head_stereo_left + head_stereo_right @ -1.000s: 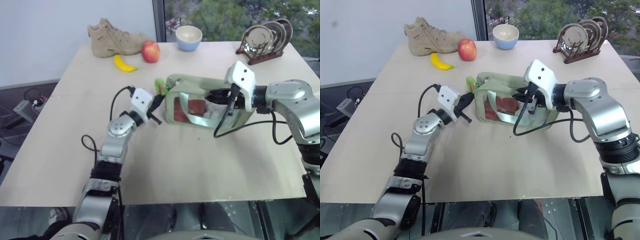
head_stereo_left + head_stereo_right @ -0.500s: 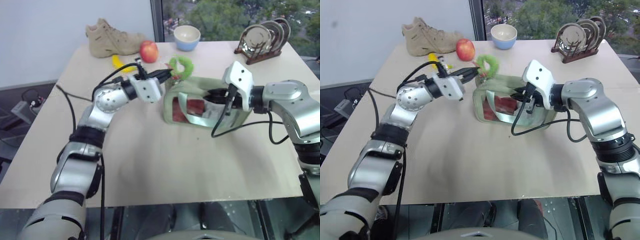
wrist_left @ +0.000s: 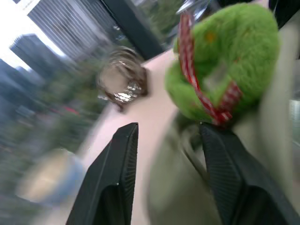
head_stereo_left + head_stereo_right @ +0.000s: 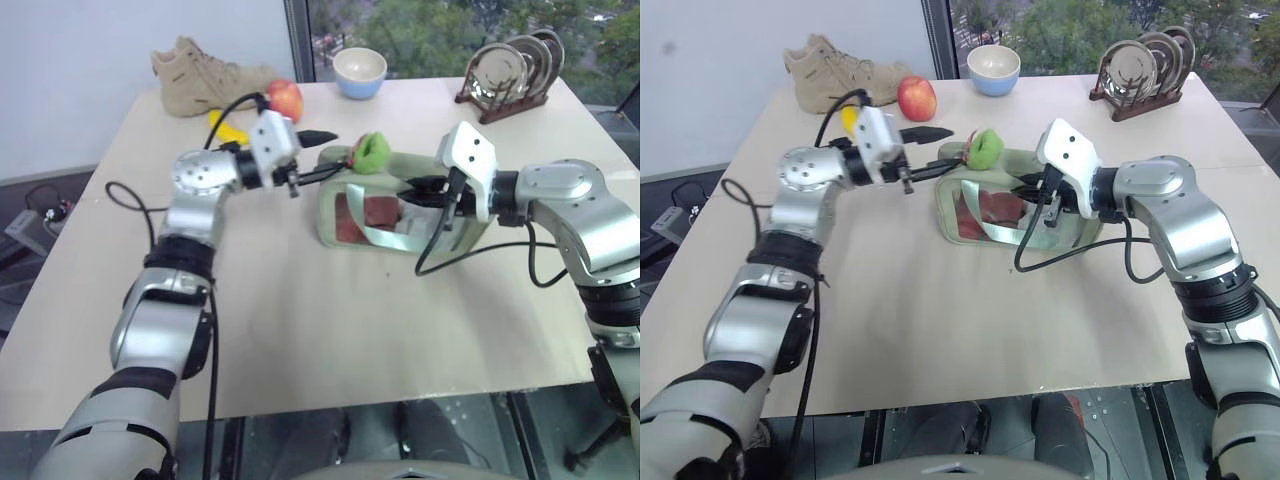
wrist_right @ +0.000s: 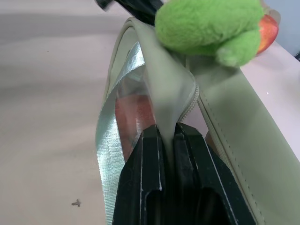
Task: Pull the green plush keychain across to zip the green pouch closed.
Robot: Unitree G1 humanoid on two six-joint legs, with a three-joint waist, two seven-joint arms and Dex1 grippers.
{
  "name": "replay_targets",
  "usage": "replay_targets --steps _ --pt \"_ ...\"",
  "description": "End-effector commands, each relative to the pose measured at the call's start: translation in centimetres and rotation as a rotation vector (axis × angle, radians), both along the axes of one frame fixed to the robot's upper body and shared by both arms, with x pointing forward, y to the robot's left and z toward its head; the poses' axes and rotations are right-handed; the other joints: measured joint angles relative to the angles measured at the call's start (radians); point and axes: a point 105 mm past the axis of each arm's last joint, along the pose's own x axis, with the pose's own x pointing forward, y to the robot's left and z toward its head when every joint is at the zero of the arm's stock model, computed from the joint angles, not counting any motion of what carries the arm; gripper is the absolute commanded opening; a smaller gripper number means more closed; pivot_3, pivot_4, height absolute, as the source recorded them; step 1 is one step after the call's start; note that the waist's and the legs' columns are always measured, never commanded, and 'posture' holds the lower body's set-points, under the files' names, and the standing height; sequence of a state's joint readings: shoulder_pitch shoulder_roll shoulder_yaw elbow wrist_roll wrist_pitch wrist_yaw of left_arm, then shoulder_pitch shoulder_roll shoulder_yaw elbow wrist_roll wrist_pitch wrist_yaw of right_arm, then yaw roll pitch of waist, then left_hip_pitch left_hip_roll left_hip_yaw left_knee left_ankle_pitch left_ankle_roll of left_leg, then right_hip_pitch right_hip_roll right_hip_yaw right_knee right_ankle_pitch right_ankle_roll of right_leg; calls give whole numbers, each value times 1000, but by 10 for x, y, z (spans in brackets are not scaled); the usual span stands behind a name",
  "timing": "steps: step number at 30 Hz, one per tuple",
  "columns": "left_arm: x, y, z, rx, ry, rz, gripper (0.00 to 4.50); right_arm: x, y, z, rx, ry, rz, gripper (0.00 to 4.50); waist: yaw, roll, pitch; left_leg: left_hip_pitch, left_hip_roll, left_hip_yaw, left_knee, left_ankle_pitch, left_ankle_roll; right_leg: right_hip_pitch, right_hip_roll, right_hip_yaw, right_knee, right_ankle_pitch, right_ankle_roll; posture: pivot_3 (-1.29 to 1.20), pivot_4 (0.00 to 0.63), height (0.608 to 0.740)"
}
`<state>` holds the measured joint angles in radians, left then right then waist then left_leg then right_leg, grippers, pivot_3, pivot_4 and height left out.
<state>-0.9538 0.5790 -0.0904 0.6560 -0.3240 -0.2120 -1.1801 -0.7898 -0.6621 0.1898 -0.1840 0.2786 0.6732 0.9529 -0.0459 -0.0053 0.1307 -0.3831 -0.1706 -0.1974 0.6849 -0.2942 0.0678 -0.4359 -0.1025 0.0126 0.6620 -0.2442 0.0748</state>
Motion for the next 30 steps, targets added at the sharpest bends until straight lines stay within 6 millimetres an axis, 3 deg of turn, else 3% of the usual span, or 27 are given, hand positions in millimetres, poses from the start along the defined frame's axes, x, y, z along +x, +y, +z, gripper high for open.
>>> replay_targets --steps 1,6,11,17,30 --pt "-28 24 18 -124 190 -90 2300 -3 0 2 -12 -16 8 0 -1 0 0 0 0 0 0 0 0 -1 0 0 0 0 0 0 150 740" --pt "-58 24 -22 -126 402 -105 2300 -4 0 2 -14 -14 12 0 7 0 0 2 -1 -2 -1 0 0 1 0 0 0 0 0 0 150 740" --pt "-56 11 -55 -162 424 -42 2300 -6 0 3 -18 -10 19 0 13 0 0 2 -1 -2 0 0 0 3 0 -1 -3 0 0 0 150 740" --pt "-33 0 -55 -218 373 40 2300 -6 0 4 -25 -8 18 0 17 -1 -1 3 0 0 1 0 -1 3 0 -1 -1 0 0 0 150 740" --pt "-33 6 -47 -289 363 53 2300 -7 -3 3 -34 -9 9 0 14 -1 -1 3 -1 0 1 0 -1 3 -1 -1 -1 0 0 0 150 740"
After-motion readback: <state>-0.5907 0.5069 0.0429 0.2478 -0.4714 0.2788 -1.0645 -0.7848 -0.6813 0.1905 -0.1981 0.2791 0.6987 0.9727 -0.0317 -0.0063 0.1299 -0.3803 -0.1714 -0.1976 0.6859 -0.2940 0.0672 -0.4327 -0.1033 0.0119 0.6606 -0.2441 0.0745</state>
